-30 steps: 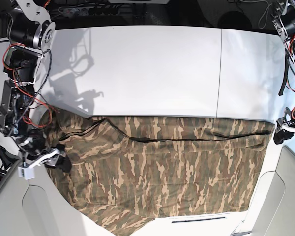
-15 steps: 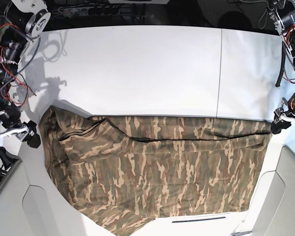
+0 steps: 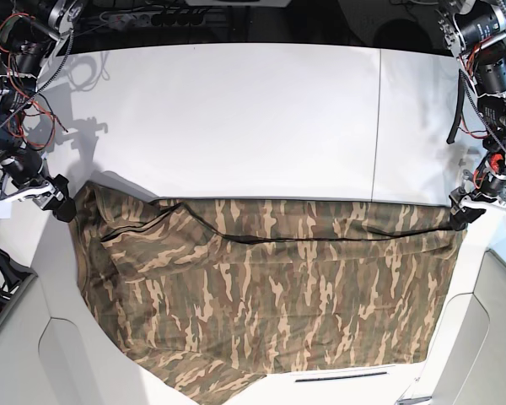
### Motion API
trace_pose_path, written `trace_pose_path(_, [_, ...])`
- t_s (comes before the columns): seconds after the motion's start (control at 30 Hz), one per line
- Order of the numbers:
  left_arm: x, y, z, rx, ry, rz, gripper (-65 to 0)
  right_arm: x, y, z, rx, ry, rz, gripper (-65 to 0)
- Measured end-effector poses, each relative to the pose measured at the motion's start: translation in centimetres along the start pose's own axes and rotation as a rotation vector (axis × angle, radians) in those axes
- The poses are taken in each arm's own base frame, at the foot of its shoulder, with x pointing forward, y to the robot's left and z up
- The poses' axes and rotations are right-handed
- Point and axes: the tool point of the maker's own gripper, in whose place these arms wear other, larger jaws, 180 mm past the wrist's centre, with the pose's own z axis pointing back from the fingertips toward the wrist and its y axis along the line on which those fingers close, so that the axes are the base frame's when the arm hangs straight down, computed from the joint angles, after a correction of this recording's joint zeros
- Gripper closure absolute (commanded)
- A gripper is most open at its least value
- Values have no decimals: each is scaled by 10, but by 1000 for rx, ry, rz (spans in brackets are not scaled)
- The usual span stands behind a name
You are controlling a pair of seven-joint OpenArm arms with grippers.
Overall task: Fold the T-shirt properly
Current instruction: 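Lift the shirt by both grippers and drag it across the table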
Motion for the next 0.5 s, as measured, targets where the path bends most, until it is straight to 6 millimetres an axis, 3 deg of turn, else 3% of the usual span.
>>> trace_pose_path(0.1, [-1, 0, -1, 8, -7, 7, -417, -7, 11, -7, 25, 16, 12, -377])
trace_pose_path(0.33, [-3, -2, -2, 8, -6, -1, -417, -37, 62, -36, 127, 32, -3, -377])
trace_pose_path(0.5, [-5, -5, -3, 4, -7, 6, -416, -49, 79, -45, 152, 42, -6, -371])
